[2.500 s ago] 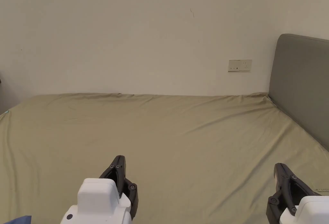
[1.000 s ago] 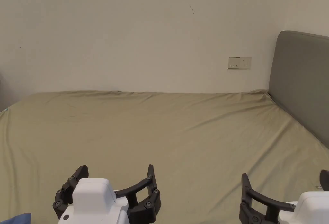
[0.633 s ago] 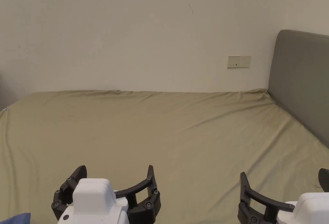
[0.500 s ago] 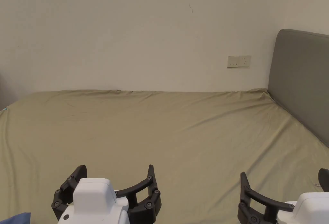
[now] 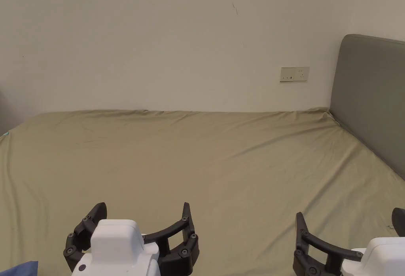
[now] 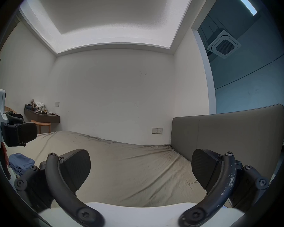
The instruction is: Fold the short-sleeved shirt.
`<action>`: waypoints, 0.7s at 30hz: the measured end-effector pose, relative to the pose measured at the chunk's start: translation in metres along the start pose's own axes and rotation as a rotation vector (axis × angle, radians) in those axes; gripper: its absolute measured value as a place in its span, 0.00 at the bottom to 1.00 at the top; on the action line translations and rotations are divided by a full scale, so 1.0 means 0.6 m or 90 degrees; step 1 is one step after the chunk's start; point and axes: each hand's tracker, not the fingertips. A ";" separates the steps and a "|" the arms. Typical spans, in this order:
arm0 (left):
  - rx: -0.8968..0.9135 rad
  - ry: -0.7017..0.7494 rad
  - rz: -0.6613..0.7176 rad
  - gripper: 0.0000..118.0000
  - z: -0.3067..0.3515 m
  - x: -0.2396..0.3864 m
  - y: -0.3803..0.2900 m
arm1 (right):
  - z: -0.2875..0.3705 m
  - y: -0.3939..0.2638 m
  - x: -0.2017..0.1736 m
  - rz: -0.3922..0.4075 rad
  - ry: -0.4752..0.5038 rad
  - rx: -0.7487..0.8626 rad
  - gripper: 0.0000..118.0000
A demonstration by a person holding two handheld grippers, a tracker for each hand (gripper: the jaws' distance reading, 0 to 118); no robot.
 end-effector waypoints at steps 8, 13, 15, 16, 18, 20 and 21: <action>0.002 0.002 0.000 1.00 0.001 0.000 0.002 | -0.002 0.001 0.004 -0.030 0.055 -0.009 1.00; 0.005 0.006 -0.005 1.00 0.003 -0.001 0.003 | -0.005 -0.007 -0.006 -0.017 -0.019 -0.010 1.00; 0.005 0.006 -0.006 1.00 0.004 -0.001 0.004 | -0.006 -0.011 -0.008 -0.022 -0.017 -0.006 1.00; 0.005 0.007 -0.006 1.00 0.003 -0.002 0.004 | -0.007 -0.009 -0.004 -0.032 -0.002 -0.027 1.00; 0.005 0.008 -0.006 1.00 0.003 -0.002 0.004 | -0.013 -0.004 0.004 -0.091 0.042 -0.085 1.00; 0.004 0.010 -0.007 1.00 0.003 -0.002 0.003 | -0.016 -0.003 0.009 -0.142 0.038 -0.112 1.00; 0.004 0.010 -0.007 1.00 0.002 -0.003 0.003 | -0.016 0.000 0.007 -0.157 0.015 -0.124 1.00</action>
